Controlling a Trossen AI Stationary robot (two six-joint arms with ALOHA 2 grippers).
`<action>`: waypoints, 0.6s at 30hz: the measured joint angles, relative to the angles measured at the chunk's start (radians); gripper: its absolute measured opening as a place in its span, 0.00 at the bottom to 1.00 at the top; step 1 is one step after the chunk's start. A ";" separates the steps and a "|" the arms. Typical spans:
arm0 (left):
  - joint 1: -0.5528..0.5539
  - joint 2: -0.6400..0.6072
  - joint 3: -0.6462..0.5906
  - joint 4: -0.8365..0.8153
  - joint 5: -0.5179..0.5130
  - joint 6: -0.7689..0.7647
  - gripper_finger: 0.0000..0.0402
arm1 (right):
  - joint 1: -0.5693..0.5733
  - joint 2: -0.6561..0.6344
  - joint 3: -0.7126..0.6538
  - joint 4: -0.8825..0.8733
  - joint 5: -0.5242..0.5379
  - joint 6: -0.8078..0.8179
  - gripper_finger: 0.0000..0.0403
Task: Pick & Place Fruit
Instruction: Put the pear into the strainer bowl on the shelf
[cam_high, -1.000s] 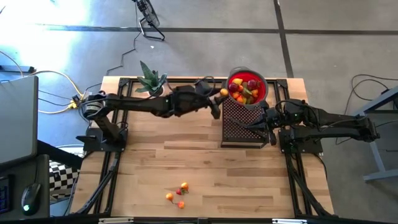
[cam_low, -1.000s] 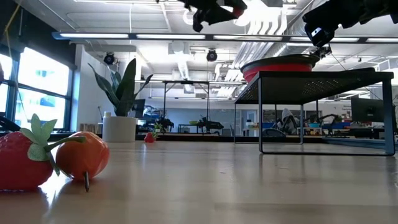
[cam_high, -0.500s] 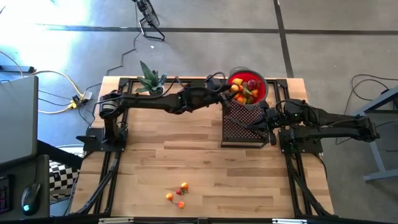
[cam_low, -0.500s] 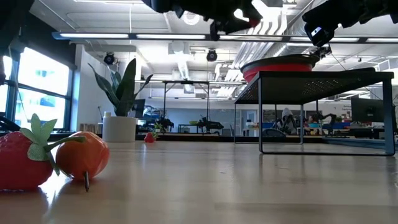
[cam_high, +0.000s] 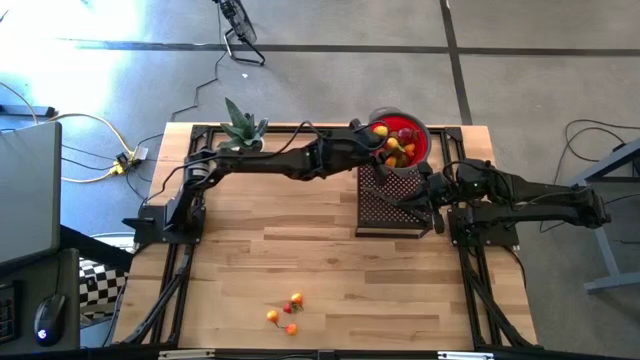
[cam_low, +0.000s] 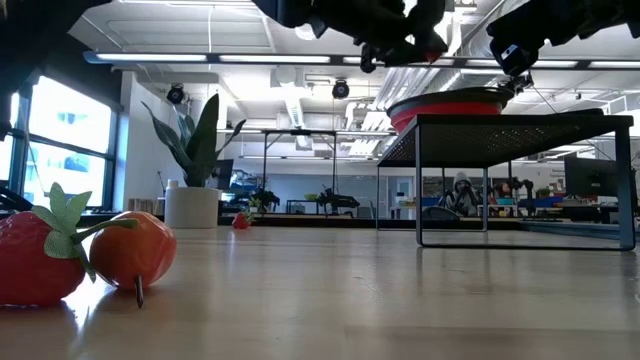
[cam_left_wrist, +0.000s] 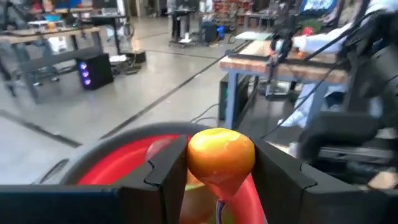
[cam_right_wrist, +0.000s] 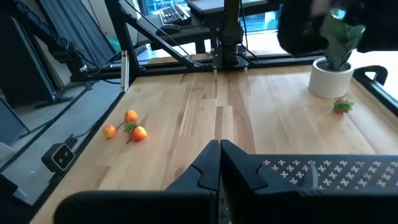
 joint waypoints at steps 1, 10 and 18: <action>0.001 0.001 0.000 -0.013 -0.011 0.002 0.39 | 0.000 0.000 0.000 -0.003 0.000 0.010 0.01; 0.029 0.004 -0.001 -0.081 -0.029 0.007 0.39 | 0.000 0.000 0.000 -0.016 0.002 0.019 0.01; 0.033 0.060 -0.001 -0.031 -0.018 0.026 0.39 | 0.000 0.000 0.000 -0.020 0.002 0.017 0.01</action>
